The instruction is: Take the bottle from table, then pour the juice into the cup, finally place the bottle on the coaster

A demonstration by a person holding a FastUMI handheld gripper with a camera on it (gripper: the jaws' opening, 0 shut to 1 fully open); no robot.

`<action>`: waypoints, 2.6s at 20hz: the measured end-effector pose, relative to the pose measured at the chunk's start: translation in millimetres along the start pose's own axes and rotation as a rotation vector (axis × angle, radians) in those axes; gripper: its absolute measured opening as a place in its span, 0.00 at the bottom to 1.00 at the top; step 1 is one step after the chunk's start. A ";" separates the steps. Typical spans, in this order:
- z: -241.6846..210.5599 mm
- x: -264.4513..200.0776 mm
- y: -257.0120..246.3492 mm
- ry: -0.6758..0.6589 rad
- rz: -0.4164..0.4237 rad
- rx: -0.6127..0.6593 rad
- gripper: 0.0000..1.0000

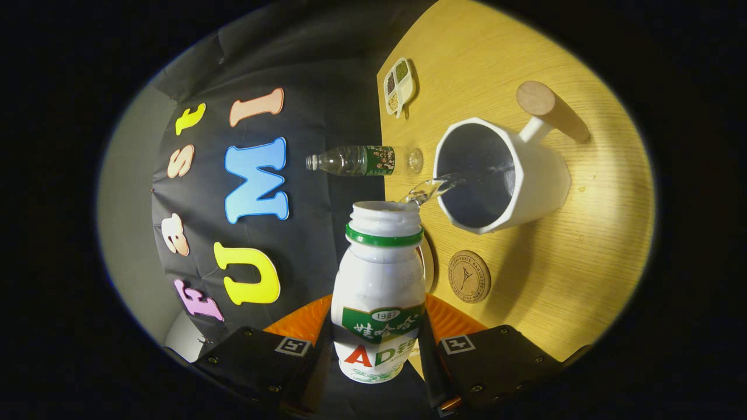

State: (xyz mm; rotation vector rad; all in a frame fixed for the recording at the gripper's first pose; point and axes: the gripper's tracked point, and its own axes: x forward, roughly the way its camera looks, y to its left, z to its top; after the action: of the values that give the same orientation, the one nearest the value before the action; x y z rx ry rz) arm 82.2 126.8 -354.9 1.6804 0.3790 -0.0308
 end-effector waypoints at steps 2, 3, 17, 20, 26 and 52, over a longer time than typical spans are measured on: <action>1.8 -1.4 1.7 -0.003 0.004 0.006 0.66; 2.2 -1.6 2.7 -0.005 0.005 0.008 0.66; 1.1 -3.7 5.9 -0.003 0.008 0.031 0.66; 0.3 -2.4 8.8 0.000 0.010 0.029 0.66; 3.1 -3.2 9.9 -0.013 0.009 0.048 0.66; 7.6 0.3 4.6 -0.020 0.004 0.114 0.66</action>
State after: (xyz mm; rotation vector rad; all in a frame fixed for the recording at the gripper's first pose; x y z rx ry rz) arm 85.2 119.0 -351.6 1.7920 0.3646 -0.0670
